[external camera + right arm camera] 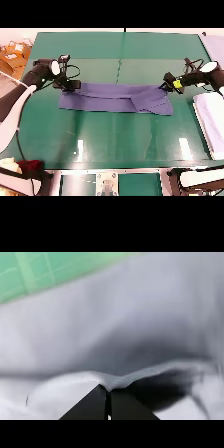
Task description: Fold the shirts.
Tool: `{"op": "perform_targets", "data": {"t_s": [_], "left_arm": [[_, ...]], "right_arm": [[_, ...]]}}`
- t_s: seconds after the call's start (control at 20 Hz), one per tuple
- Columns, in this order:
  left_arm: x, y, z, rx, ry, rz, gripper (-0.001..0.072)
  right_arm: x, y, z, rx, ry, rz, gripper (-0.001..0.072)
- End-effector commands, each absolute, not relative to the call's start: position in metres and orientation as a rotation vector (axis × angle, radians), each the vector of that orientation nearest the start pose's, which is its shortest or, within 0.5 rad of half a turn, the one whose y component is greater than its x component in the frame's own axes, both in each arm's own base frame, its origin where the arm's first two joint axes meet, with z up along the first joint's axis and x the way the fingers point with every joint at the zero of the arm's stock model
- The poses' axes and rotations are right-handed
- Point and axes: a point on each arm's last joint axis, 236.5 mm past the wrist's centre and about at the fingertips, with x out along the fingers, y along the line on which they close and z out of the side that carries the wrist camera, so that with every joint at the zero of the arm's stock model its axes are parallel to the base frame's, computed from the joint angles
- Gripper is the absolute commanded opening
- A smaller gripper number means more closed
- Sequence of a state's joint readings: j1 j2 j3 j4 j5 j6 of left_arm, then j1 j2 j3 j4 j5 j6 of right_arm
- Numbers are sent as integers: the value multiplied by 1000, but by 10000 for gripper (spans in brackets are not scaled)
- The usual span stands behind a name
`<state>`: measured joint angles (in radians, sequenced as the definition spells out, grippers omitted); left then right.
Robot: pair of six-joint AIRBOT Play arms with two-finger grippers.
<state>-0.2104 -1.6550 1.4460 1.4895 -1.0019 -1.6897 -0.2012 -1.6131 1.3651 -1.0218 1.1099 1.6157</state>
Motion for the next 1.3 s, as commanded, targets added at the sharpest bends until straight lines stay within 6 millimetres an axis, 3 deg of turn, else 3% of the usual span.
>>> {"op": "perform_targets", "data": {"t_s": [0.0,0.05,0.2,0.25,0.3,0.35,0.45,0.55,0.65,0.8,1.05,1.1,1.2,1.25], "left_arm": [[513,-131,-44,-115,1127,-169,623],[519,-131,-38,-110,1102,-169,701],[530,-103,-15,-41,1088,-121,702],[528,-92,-8,-40,1109,-101,701],[524,-82,-2,-47,1136,-86,702],[519,-74,1,-52,1166,-72,702],[508,-64,5,-65,1225,-55,702],[499,-64,2,-77,1266,-59,702],[496,-70,2,-97,1277,-74,702],[496,-83,4,-148,1278,-110,702],[494,-105,8,-223,1279,-185,700],[494,-111,10,-235,1277,-211,619],[493,-124,14,-253,1269,-270,189],[493,-130,16,-262,1264,-298,114]], "right_arm": [[488,15,-49,707,1277,52,199],[491,10,-45,692,1264,61,308],[485,-16,-22,634,1273,117,348],[478,-29,-15,621,1289,136,480],[469,-42,-12,611,1306,152,542],[458,-54,-12,598,1329,175,546],[436,-73,-22,589,1374,213,641],[425,-83,-40,591,1400,235,645],[420,-84,-63,587,1436,274,646],[423,-68,-90,649,1445,369,646],[430,-32,-110,718,1440,516,646],[431,-24,-112,718,1446,531,646],[439,-11,-113,683,1442,543,598],[444,-7,-111,662,1432,548,447]]}}
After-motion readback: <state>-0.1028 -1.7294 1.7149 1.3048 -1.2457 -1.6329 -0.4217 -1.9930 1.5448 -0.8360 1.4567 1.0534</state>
